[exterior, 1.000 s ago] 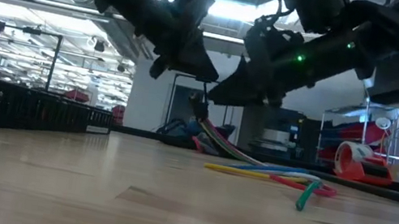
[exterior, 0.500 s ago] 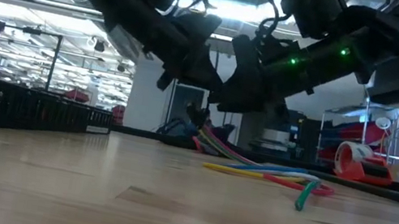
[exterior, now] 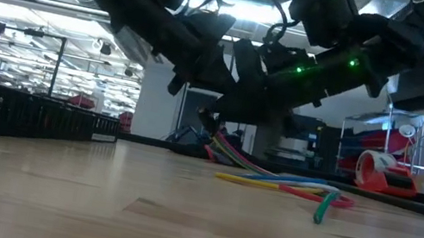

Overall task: Ziptie cables
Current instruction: Wrap the cable wires together using the black zip tie

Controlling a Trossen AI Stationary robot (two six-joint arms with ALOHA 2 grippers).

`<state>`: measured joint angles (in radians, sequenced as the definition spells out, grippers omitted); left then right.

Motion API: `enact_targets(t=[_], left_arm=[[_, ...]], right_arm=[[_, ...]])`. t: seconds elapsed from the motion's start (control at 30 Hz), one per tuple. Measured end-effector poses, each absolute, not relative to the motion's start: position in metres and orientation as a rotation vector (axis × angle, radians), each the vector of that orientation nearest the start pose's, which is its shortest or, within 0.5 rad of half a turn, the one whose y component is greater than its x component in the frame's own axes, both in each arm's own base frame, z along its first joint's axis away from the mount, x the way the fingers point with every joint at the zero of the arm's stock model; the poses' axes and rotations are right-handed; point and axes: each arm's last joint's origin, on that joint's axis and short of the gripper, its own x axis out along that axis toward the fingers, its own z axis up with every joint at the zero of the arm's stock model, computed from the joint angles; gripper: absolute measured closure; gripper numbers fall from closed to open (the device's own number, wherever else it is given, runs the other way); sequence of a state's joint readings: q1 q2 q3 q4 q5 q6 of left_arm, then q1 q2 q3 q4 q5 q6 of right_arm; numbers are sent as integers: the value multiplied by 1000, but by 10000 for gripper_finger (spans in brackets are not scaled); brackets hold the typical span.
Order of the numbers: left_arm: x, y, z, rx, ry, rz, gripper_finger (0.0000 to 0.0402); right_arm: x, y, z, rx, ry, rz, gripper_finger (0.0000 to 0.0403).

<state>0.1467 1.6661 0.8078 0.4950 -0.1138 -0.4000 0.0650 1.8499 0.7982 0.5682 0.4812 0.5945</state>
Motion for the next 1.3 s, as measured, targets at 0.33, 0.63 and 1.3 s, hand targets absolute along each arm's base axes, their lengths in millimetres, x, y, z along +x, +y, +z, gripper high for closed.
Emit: enact_targets(t=[0.33, 0.63, 1.3], left_arm=[[339, 67, 237, -459, 74, 287, 401], [327, 78, 243, -391, 213, 168, 394], [331, 46, 164, -247, 648, 86, 266]], right_arm=[[349, 18, 84, 420, 460, -555, 390], [350, 16, 90, 396, 472, -502, 394], [352, 17, 92, 424, 493, -424, 395]])
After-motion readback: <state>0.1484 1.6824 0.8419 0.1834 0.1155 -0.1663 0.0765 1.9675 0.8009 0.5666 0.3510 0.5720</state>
